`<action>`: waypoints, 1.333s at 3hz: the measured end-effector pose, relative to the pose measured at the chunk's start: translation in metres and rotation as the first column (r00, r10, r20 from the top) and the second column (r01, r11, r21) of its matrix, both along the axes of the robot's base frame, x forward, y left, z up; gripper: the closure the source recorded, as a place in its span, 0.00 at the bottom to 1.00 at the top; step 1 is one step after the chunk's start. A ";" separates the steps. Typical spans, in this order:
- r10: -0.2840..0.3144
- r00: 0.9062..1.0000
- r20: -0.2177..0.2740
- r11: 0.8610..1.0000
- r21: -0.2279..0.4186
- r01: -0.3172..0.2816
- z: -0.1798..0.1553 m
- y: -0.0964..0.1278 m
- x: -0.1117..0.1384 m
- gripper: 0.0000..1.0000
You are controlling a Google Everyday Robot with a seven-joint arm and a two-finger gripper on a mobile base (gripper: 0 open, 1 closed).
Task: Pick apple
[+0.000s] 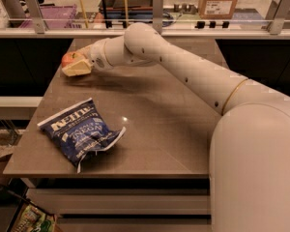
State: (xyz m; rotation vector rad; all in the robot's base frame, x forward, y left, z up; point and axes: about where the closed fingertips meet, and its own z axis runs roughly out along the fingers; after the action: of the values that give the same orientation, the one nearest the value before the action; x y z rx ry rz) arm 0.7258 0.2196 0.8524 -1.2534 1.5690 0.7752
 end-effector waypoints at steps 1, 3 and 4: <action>0.051 0.997 0.052 0.998 0.022 -0.052 0.015 -0.006 -0.001 1.00; 0.117 0.985 0.130 0.993 0.001 -0.118 0.052 -0.021 -0.003 1.00; 0.144 0.977 0.159 0.989 0.000 -0.146 0.065 -0.025 -0.005 1.00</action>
Offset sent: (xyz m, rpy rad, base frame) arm -0.0008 -0.0333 0.0614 0.0248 -0.1589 0.1411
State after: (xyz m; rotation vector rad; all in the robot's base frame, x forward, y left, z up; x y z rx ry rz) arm 0.7211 0.1944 0.9171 -1.3981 1.3551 0.7549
